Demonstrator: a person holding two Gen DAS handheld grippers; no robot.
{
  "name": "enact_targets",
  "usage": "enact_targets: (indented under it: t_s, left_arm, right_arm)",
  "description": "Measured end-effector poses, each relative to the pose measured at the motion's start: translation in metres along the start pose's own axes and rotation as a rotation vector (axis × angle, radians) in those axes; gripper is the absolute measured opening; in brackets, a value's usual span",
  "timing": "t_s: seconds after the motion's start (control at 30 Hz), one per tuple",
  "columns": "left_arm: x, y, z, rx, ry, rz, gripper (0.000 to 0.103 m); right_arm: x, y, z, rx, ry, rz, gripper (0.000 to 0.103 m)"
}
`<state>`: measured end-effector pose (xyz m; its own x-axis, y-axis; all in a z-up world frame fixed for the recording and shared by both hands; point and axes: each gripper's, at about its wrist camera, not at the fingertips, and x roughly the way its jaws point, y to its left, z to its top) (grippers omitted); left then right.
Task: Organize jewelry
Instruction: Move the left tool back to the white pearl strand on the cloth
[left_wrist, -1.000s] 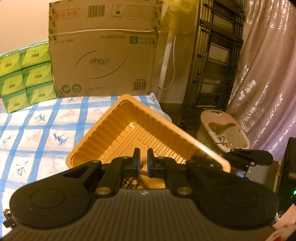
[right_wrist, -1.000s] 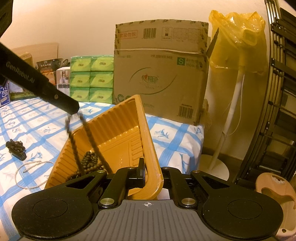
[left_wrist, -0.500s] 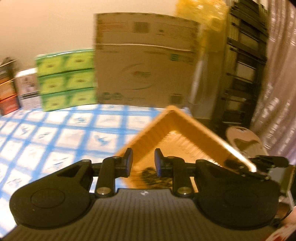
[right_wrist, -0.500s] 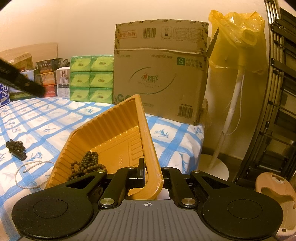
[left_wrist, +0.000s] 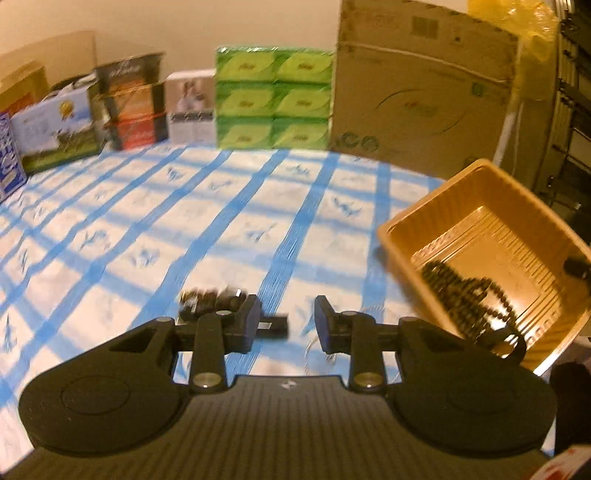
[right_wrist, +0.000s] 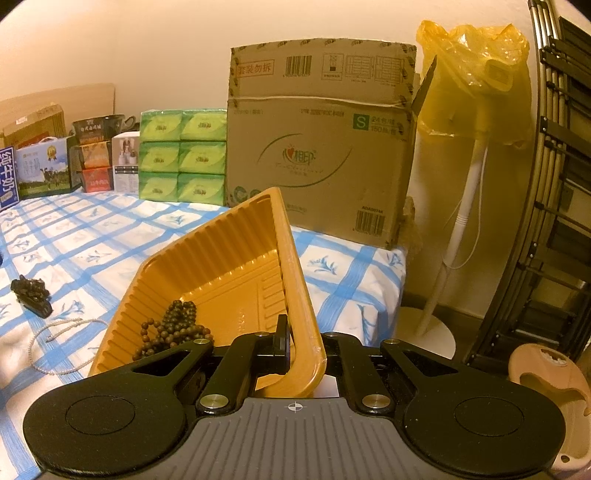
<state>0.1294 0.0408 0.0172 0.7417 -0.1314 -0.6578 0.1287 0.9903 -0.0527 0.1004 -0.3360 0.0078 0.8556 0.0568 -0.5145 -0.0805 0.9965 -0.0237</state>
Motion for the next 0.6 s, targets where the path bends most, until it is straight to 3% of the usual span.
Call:
enact_targets:
  t_s: [0.23, 0.4, 0.6]
  left_arm:
    - [0.009, -0.015, -0.038, 0.025, 0.032, -0.008, 0.029]
    - [0.023, -0.052, -0.054, 0.169, 0.057, -0.129, 0.029]
    - [0.044, -0.09, -0.065, 0.324, 0.09, -0.187, 0.028]
  right_arm:
    - [0.0, -0.001, 0.0, -0.005, 0.0, 0.0, 0.006]
    - [0.001, -0.001, 0.0, -0.007, 0.003, -0.004, 0.006]
    - [0.003, -0.002, -0.001, -0.006, 0.006, -0.009, 0.006]
